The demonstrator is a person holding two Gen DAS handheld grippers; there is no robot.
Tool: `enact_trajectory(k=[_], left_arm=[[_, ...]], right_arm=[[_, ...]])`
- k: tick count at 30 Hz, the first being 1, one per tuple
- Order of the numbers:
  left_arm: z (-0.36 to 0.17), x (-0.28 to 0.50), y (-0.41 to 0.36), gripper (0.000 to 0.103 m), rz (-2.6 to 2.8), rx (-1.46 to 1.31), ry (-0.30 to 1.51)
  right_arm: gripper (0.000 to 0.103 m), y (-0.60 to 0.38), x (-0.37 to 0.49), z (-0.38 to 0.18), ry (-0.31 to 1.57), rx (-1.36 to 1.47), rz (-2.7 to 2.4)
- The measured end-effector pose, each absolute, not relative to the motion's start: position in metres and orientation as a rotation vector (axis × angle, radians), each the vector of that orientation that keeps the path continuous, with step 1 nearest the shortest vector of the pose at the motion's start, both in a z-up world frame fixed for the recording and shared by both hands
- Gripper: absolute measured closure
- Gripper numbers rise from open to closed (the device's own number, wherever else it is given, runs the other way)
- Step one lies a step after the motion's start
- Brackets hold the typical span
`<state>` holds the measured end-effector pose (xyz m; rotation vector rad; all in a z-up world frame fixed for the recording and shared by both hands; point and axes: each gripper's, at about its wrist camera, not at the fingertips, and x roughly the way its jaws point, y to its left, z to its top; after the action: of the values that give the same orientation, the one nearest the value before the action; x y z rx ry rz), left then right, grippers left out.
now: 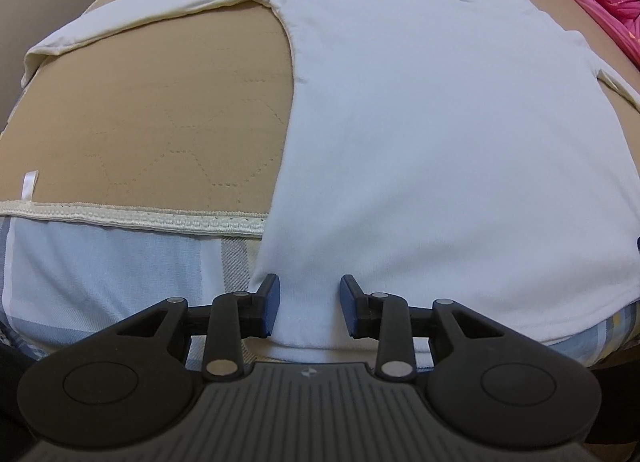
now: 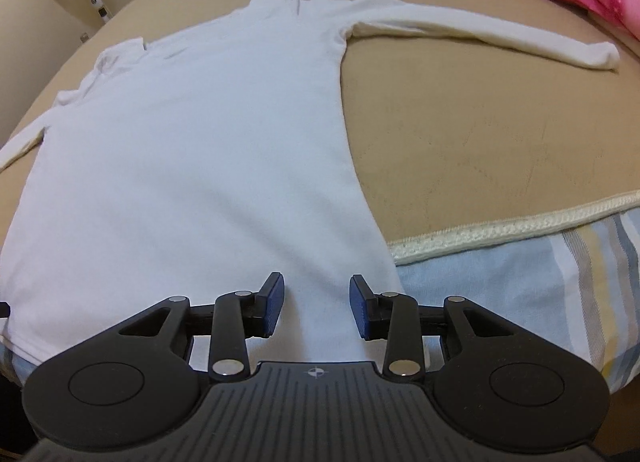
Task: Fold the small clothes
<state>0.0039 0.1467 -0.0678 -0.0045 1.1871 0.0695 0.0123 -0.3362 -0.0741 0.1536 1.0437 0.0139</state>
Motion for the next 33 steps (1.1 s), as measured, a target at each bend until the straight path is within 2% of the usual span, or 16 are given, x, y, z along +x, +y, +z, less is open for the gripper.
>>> enact_trajectory(k=[7,11,15,18,21,26,28,30,33], left_arm=[[-0.064,0.002,0.149,0.066,0.076,-0.012,1.169],[-0.050,-0.001,0.148,0.064,0.080,-0.023,1.090],[-0.028,-0.004,0.149,0.050,0.096,-0.056,0.965],[-0.010,-0.005,0.155,0.041,0.123,-0.098,0.869],[0.012,-0.004,0.164,0.035,0.159,-0.128,0.759],[0.059,0.028,0.183,0.031,0.204,-0.159,0.617],[0.075,0.050,0.196,0.031,0.222,-0.189,0.576],[0.088,0.079,0.212,0.031,0.249,-0.207,0.533],[0.094,0.133,0.242,0.033,0.322,-0.205,0.490]], right_arm=[[0.065,-0.325,0.013,-0.069,1.018,0.119,-0.001],[0.065,-0.320,0.008,-0.039,0.820,0.131,0.006],[0.064,-0.324,0.002,0.007,0.589,0.171,-0.006],[0.048,-0.337,0.003,0.049,0.426,0.165,-0.006],[0.042,-0.355,0.011,0.075,0.320,0.106,0.000],[0.040,-0.371,0.029,0.055,0.340,0.086,-0.048],[0.043,-0.371,0.037,0.055,0.338,0.148,-0.044],[0.043,-0.365,0.046,0.053,0.331,0.134,-0.071],[0.043,-0.356,0.068,0.041,0.418,0.136,-0.063]])
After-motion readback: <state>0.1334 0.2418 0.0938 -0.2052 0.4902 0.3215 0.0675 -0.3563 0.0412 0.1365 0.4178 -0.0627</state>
